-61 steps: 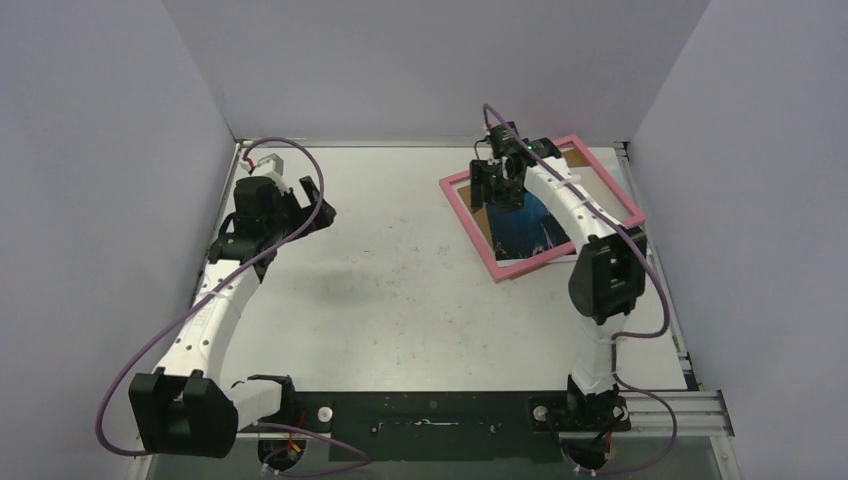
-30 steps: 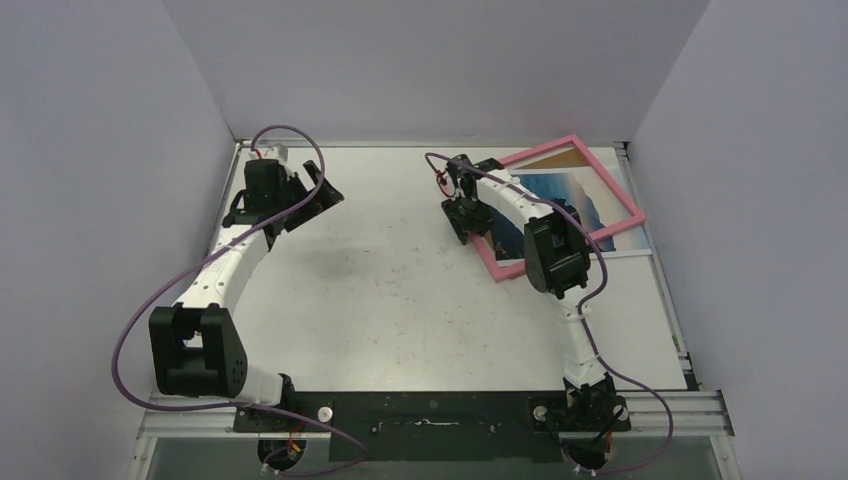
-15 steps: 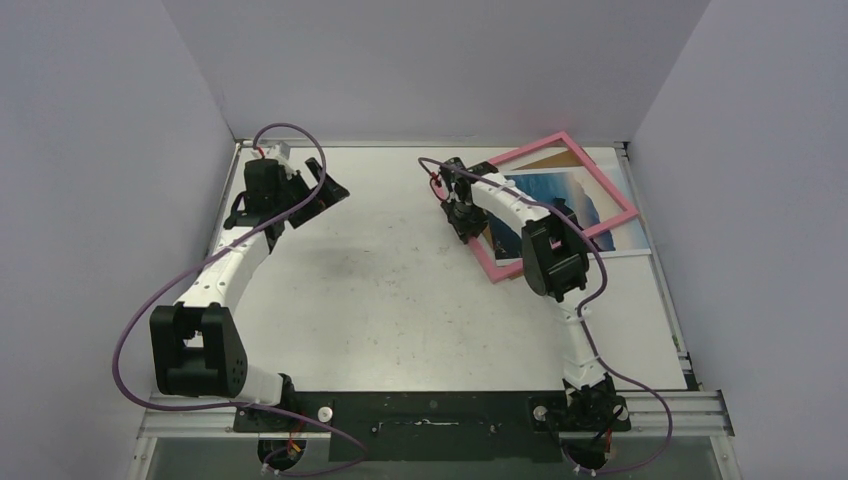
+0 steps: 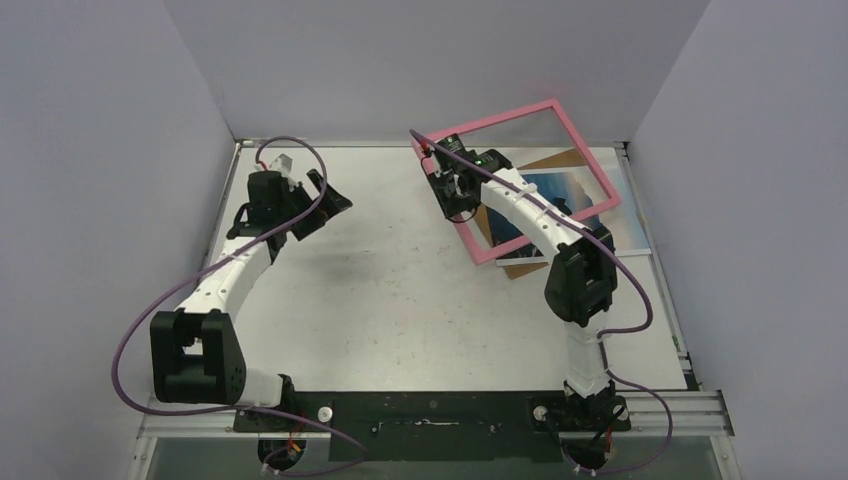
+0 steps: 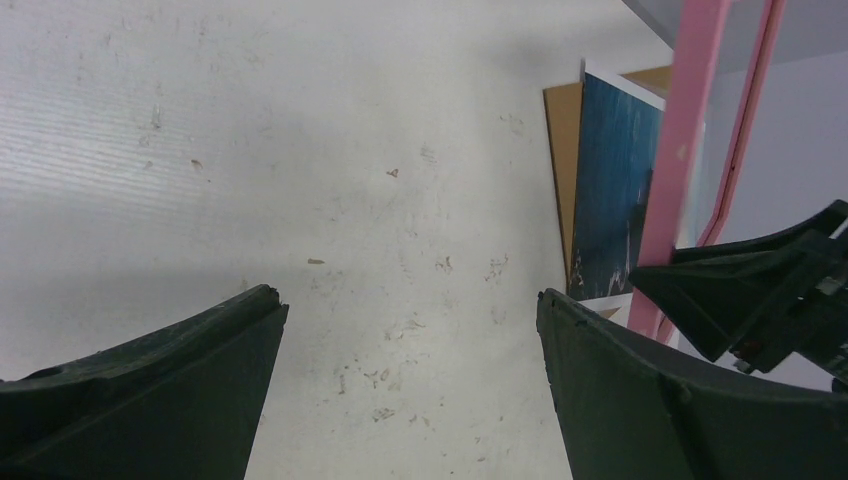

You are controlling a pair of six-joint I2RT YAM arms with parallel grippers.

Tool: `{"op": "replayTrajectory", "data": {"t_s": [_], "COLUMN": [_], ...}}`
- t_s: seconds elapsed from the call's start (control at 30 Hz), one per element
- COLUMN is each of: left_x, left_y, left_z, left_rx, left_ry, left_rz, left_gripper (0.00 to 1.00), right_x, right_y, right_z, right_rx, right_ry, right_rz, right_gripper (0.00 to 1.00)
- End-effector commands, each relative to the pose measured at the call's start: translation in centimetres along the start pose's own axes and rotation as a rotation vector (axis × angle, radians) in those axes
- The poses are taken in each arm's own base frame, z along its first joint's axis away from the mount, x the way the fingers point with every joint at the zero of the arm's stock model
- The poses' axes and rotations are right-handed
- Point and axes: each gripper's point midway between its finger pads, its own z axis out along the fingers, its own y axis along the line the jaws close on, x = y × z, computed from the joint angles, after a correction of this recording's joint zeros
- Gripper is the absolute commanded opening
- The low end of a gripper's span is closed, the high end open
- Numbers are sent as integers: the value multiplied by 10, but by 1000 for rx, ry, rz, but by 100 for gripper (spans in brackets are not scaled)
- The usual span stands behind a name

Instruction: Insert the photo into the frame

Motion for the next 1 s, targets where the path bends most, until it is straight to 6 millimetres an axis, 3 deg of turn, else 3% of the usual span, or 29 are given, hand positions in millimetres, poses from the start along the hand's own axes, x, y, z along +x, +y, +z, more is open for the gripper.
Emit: {"op": "replayTrajectory", "data": {"t_s": [0.0,0.23,0.7,0.97], "left_x": [-13,-8,23,35], "left_y": [-21,-16,-28,-40], "left_z": [-19,-33,-60,-76], "left_rx": [62,-3,-30,9], "left_ry": [-72,-58,75,121], "left_rz": [9,-64,-382,-627], "left_gripper": [97,97,97,97], "right_x": [-58,-99,-181,-214], "right_y": [2,42,84,108], "right_z": [-69,-125,-237,-307], "right_rx": [8,-173,-578,-888], "right_ry": [-259,-435,-776,-909], "right_rz": [58,169,532,664], "right_gripper": [0,0,0,0]}}
